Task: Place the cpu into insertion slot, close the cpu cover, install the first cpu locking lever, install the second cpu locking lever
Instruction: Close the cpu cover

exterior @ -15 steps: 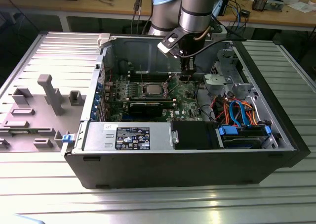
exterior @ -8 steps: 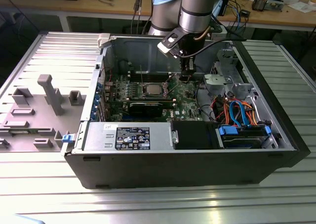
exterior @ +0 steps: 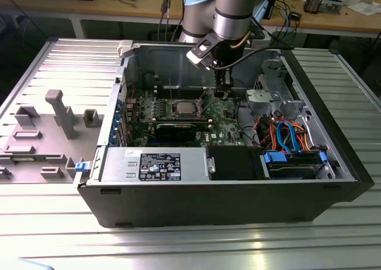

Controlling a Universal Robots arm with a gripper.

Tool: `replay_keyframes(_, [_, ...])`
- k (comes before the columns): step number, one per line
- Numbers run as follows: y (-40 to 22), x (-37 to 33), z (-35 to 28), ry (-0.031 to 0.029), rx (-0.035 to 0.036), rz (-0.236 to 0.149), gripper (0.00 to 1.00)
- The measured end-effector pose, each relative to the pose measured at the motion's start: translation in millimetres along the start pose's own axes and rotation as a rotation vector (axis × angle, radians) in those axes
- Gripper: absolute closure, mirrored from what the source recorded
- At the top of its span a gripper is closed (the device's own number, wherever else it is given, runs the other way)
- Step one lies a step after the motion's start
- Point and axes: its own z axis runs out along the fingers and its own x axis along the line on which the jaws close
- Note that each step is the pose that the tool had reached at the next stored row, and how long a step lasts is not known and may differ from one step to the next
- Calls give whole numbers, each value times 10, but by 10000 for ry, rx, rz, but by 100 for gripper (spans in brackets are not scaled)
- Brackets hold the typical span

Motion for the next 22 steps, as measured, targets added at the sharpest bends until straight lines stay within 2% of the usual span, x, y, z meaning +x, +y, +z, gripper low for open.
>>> replay_keyframes(22, [-137, 2, -3, 0, 1, 1, 89])
